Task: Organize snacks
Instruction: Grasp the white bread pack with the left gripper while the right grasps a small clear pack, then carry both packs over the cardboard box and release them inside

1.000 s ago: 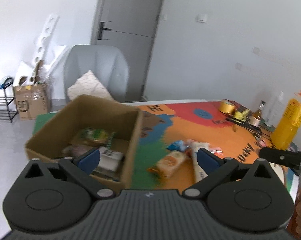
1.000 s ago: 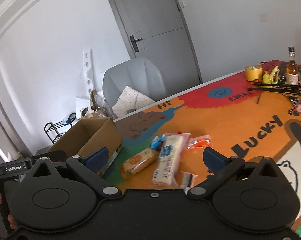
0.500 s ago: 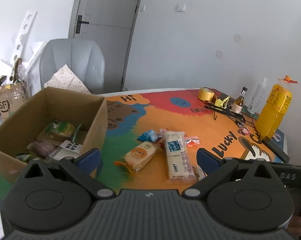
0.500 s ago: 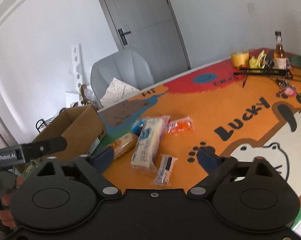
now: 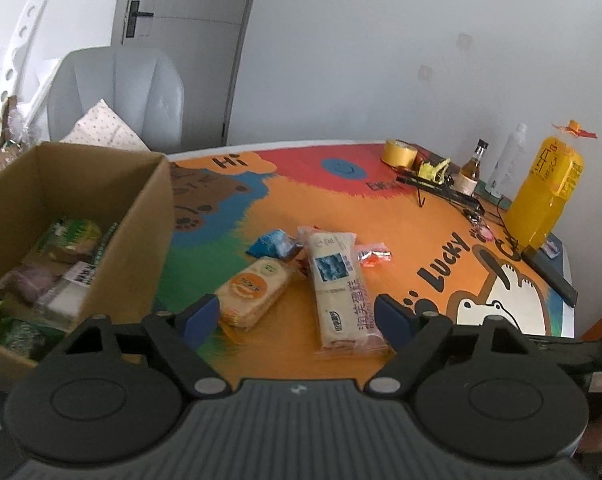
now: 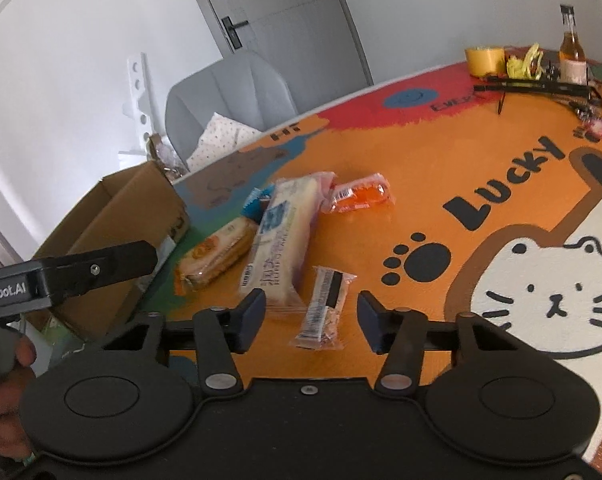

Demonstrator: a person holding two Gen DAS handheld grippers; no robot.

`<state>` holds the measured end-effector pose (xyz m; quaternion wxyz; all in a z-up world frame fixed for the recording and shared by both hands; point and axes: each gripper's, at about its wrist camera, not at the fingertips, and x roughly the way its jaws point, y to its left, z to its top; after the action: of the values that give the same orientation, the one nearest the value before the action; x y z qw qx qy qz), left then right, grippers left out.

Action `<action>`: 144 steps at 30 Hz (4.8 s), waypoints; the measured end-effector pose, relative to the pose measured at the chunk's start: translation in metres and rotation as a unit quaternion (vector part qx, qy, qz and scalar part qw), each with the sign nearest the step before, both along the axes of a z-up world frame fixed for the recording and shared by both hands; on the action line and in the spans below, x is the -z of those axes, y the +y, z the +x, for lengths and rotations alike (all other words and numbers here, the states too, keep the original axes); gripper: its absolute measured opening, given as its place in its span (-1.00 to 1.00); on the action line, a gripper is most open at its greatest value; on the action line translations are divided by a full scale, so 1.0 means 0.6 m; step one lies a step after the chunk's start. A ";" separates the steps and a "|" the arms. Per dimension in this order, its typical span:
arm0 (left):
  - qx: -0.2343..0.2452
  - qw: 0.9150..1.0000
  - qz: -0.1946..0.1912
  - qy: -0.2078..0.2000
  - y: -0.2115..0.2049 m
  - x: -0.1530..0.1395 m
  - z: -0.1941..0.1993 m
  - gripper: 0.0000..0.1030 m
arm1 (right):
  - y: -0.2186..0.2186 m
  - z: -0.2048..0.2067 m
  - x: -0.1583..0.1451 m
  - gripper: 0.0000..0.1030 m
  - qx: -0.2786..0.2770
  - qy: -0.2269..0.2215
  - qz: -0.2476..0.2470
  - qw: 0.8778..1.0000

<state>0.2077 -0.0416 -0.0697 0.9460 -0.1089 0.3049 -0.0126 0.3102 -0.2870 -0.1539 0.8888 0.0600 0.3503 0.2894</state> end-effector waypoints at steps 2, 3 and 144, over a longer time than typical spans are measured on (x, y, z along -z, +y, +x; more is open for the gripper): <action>0.004 1.000 -0.001 0.006 -0.003 0.005 0.010 0.51 | 0.004 0.008 0.006 -0.17 0.002 0.004 -0.002 1.000; 0.007 1.000 -0.001 0.008 -0.005 0.007 0.015 0.49 | 0.005 0.011 0.009 -0.27 0.001 0.005 -0.004 1.000; -0.177 0.981 -0.038 -0.069 0.262 -0.070 -0.087 0.73 | 0.258 -0.019 -0.135 0.21 -0.069 -0.101 0.031 0.992</action>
<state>0.1554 0.1155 -0.0278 0.9474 -0.1956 0.2137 0.1359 0.2988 -0.1321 -0.0731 0.8952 0.0335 0.2534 0.3652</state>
